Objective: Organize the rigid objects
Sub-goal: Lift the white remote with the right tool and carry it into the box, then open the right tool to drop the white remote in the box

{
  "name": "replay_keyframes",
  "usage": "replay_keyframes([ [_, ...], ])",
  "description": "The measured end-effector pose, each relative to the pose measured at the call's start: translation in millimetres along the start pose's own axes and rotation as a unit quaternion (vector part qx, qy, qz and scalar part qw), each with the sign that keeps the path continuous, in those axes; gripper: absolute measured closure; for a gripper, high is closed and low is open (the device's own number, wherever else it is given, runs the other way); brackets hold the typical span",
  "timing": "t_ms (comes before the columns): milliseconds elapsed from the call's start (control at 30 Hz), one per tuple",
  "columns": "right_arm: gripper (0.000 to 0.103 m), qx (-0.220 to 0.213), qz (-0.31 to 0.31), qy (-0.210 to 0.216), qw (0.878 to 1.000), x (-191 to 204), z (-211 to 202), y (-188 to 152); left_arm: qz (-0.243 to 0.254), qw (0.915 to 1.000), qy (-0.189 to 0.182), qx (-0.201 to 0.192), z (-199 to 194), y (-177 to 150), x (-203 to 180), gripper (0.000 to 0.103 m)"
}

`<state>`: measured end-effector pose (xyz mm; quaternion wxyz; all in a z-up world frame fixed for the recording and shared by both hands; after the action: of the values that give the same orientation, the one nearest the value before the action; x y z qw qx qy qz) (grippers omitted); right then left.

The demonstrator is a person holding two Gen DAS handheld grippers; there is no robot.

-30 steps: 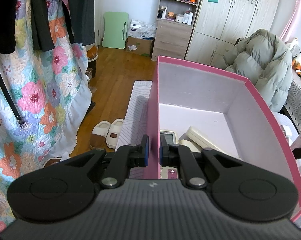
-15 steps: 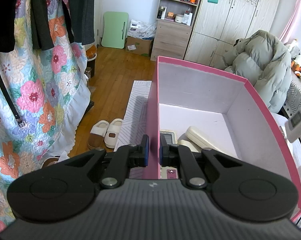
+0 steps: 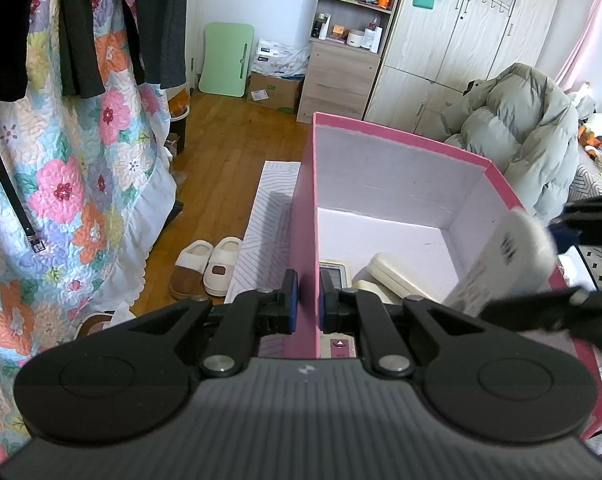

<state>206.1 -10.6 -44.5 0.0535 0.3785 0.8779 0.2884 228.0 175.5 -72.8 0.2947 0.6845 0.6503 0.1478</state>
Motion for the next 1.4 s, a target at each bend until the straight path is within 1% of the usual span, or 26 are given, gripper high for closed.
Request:
replay_keyframes([
  [133,0.041,0.006,-0.021,-0.03,0.999,-0.8,0.5,-5.1,0.0,1.0,-0.004,-0.001,0.7,-0.5,-3.8,0.094],
  [267,0.041,-0.001,-0.012,-0.037,0.999,-10.2,-10.2,-8.2,-0.001,1.0,-0.006,-0.001,1.5,-0.6,-3.0,0.094],
  [400,0.041,-0.002,-0.017,-0.082,0.996,-19.6,-12.6,-8.3,-0.001,1.0,-0.007,0.0,1.0,-0.4,-1.3,0.094],
  [467,0.041,0.001,-0.005,-0.083,0.997,-28.0,-11.5,-8.8,-0.001,1.0,-0.007,0.0,1.1,-0.3,-0.8,0.094],
  [567,0.041,-0.004,0.003,-0.1,0.995,-35.2,-8.9,-8.2,-0.001,1.0,-0.006,-0.001,1.4,-0.3,-1.2,0.094],
  [667,0.041,-0.02,0.014,-0.098,0.995,-39.9,-6.3,0.8,-0.002,1.0,-0.007,0.0,1.0,-0.3,-0.1,0.094],
  [767,0.041,-0.05,0.037,-0.088,0.994,-46.4,0.3,16.4,-0.002,1.0,-0.007,0.0,1.9,-1.2,-4.3,0.094],
  [800,0.041,-0.059,0.046,-0.089,0.993,-49.4,4.2,21.5,-0.002,1.0,-0.007,0.0,1.2,-0.3,-0.4,0.094],
  [833,0.041,-0.062,0.058,-0.088,0.992,-52.9,9.2,26.5,-0.003,1.0,-0.008,0.0,1.0,0.0,0.3,0.094],
  [933,0.042,-0.026,0.082,-0.088,0.992,-57.2,25.9,25.5,-0.002,1.0,-0.008,0.0,0.9,-0.2,0.7,0.094],
  [1000,0.042,-0.01,0.069,-0.098,0.993,-52.0,28.0,14.2,-0.002,1.0,-0.01,-0.001,0.7,-0.9,4.6,0.094],
  [1033,0.046,0.002,0.057,-0.103,0.993,-48.6,27.9,6.8,-0.002,0.9999,-0.011,-0.001,0.5,-1.4,5.3,0.094],
  [1067,0.061,0.02,0.05,-0.104,0.993,-45.9,28.9,-0.2,-0.003,0.9999,-0.012,-0.001,0.8,-1.8,5.4,0.093],
  [1100,0.064,0.035,0.05,-0.113,0.992,-44.6,29.4,-5.9,-0.003,0.9999,-0.013,-0.001,1.5,-1.6,6.8,0.093],
  [1133,0.065,0.044,0.052,-0.126,0.99,-43.0,29.2,-10.6,-0.003,0.9999,-0.012,-0.001,1.6,-1.5,8.5,0.093],
  [1167,0.065,0.046,0.051,-0.127,0.99,-41.5,27.8,-13.8,-0.002,0.9999,-0.011,-0.001,1.6,-1.8,7.9,0.094],
  [1233,0.065,0.037,0.042,-0.131,0.99,-37.8,20.5,-16.4,-0.003,0.9999,-0.011,0.0,0.8,-2.1,9.1,0.094],
  [1333,0.065,0.008,0.05,-0.16,0.986,-38.1,-1.9,-16.4,-0.004,0.9999,-0.01,0.001,0.4,-1.9,9.0,0.093],
  [1400,0.063,-0.015,0.057,-0.16,0.985,-40.0,-21.1,-20.4,-0.003,1.0,-0.008,0.001,0.2,-1.2,8.8,0.093],
])
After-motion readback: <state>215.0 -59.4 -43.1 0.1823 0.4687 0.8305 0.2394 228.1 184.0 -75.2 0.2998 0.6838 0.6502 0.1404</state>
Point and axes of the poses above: each gripper's, at about its wrist camera, not at the fingertips, and z roughly the way its jaws point, x to its left, y to its top, the point moved 4 cm from there along z, roughly the way its jaws point, and after that the axes turned 10 degrees about x, right-handed, at the moved point
